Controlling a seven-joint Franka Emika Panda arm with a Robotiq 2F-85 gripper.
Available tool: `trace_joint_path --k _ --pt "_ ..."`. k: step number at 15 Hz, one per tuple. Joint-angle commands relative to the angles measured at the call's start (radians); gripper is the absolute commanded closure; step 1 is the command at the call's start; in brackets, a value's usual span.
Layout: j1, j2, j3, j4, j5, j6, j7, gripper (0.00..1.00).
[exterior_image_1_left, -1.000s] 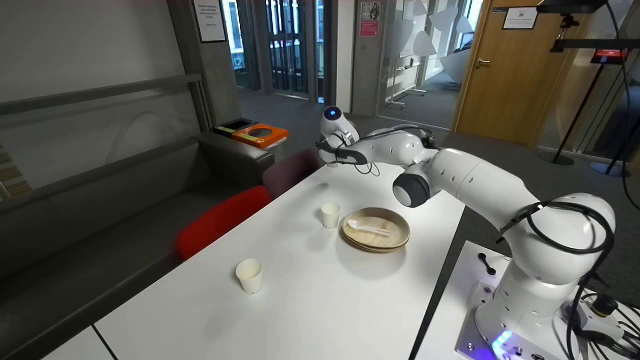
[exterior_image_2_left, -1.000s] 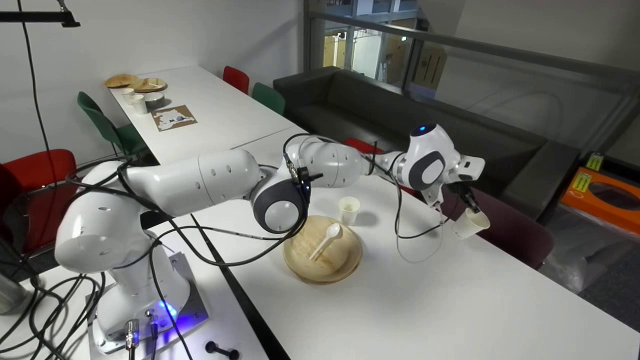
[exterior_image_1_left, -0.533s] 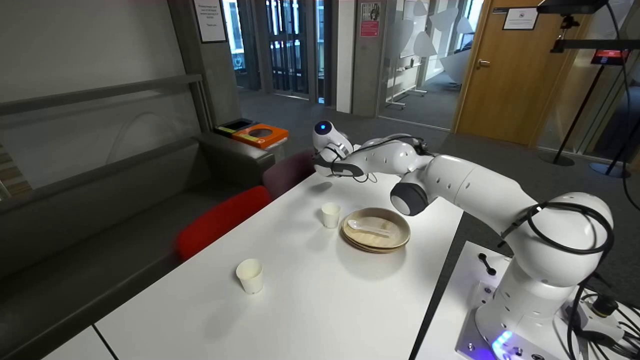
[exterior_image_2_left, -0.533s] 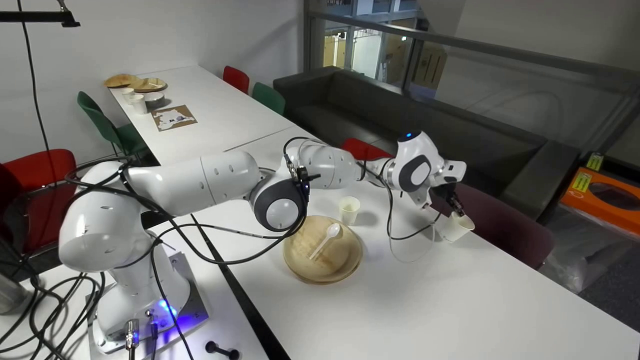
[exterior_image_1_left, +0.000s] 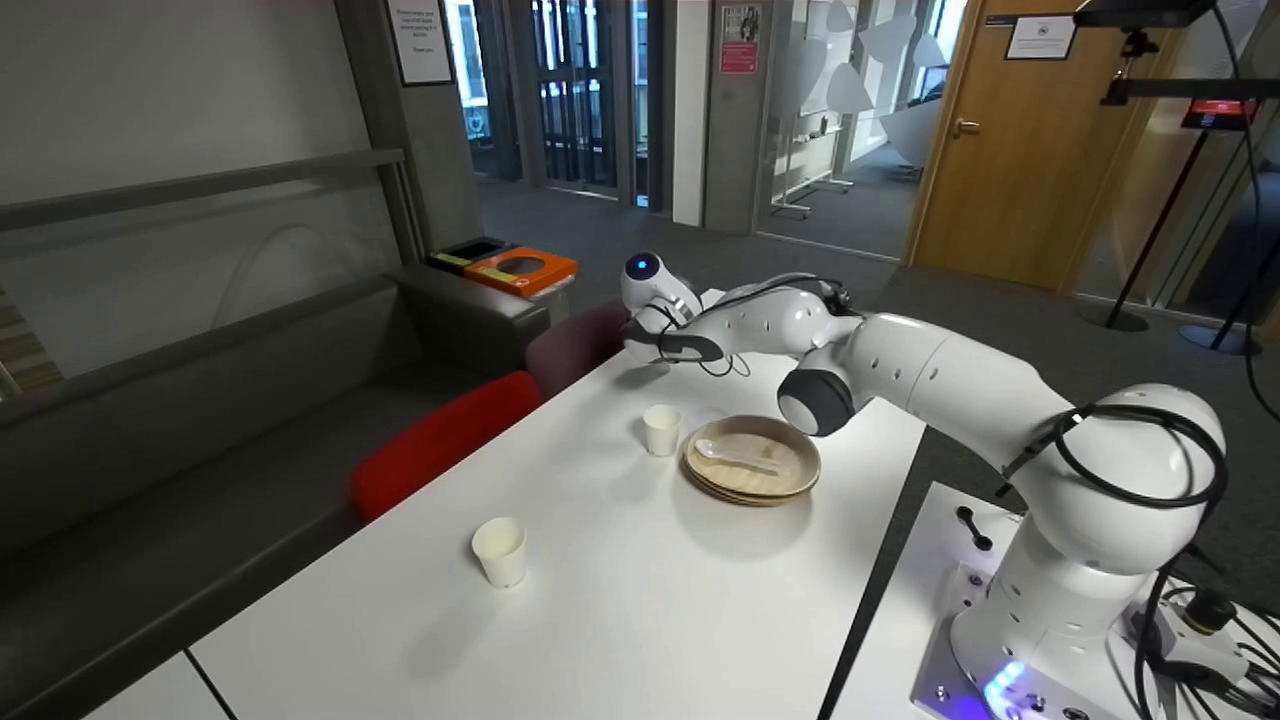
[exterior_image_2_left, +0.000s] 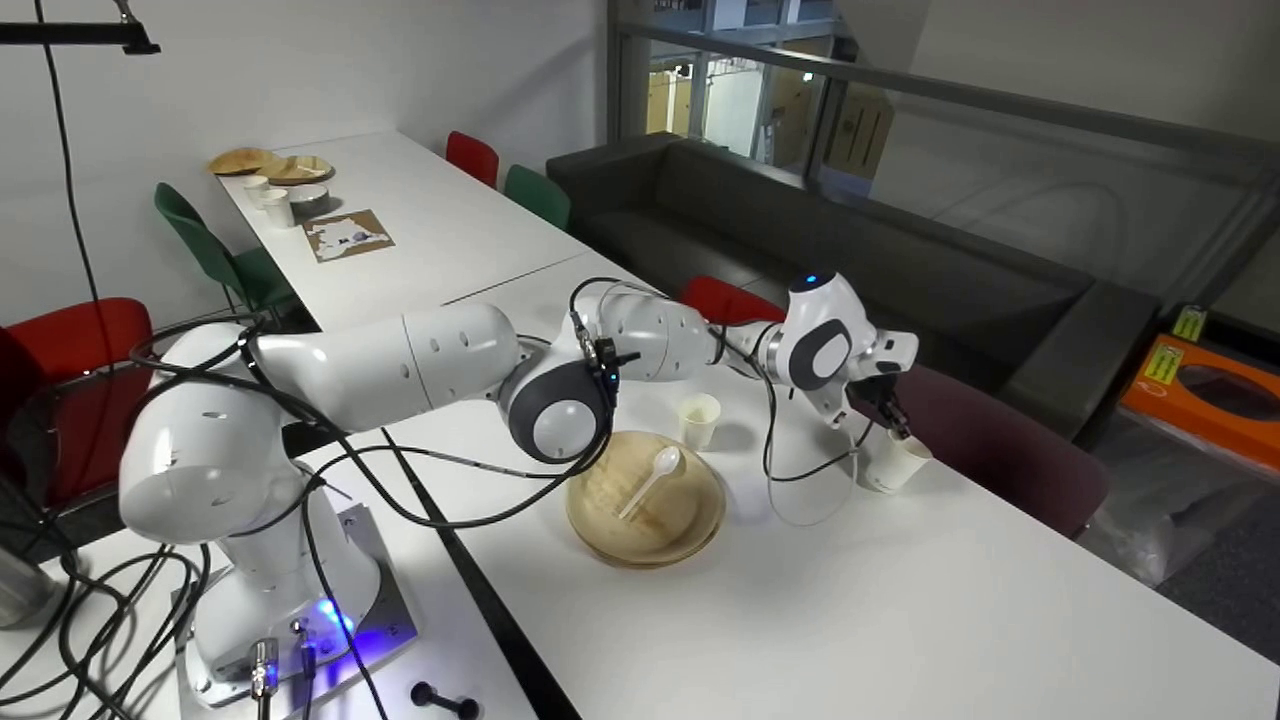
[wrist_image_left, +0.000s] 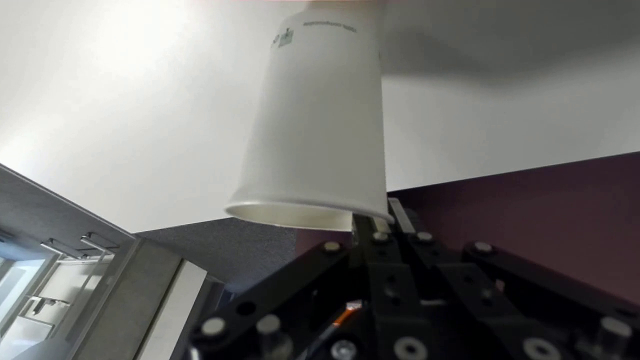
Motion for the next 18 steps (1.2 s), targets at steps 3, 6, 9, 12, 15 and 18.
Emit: trace_joint_path --k 3,6,9,12,15,18 --pt "-0.003 0.000 0.040 -0.028 0.000 0.131 -0.005 0.99" --pt "-0.015 0.000 0.073 -0.037 0.008 0.198 -0.024 0.99" --pt "-0.031 0.000 0.118 -0.052 0.007 0.257 -0.086 0.99" --pt "-0.053 0.000 0.199 -0.057 0.020 0.251 -0.231 0.99" --pt "-0.071 -0.001 0.263 -0.037 0.097 0.182 -0.444 0.99" --pt "-0.089 -0.003 0.303 -0.022 0.134 0.126 -0.598 0.99"
